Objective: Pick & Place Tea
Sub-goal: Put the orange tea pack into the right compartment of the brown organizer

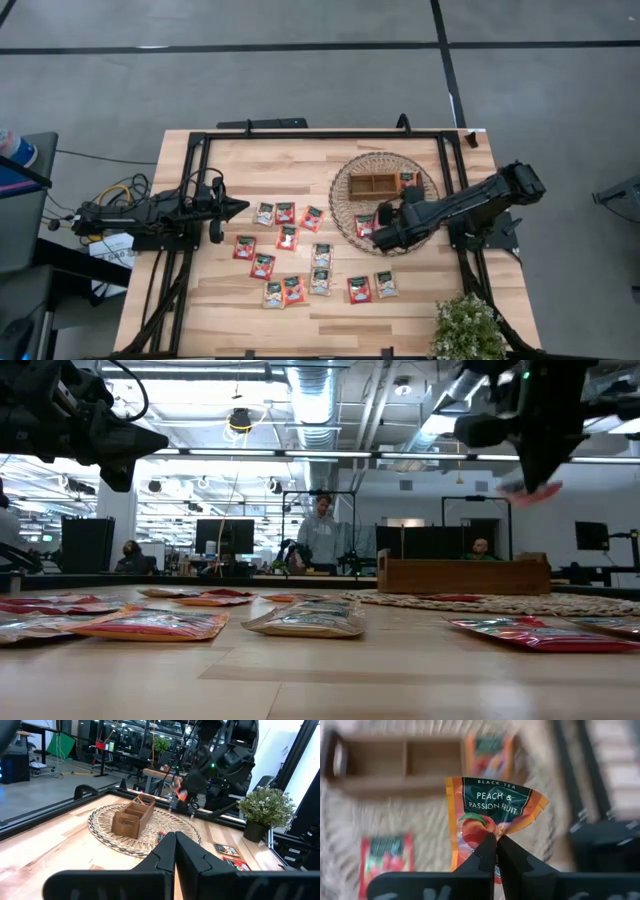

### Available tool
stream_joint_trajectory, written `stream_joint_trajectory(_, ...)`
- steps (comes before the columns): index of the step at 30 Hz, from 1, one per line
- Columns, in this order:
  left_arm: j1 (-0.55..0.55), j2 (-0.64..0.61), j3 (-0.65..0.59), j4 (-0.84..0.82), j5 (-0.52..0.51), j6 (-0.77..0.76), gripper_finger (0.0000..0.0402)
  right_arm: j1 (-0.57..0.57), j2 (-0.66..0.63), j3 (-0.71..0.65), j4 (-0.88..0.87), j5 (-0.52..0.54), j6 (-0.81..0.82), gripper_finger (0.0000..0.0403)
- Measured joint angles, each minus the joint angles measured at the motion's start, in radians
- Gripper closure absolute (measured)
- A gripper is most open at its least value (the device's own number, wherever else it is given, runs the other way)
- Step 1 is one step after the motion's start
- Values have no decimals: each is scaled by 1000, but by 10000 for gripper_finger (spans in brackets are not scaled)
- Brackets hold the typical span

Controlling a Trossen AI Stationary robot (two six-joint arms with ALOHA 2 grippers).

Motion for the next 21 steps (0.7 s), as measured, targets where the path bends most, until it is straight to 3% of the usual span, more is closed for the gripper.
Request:
stream_joint_trajectory(5,0,0,0,-2,0,0,402,23,-44,-17,3,130,39,402)
stream_joint_trajectory(21,0,0,0,-6,-1,1,402,-16,-166,-200,9,283,72,403)
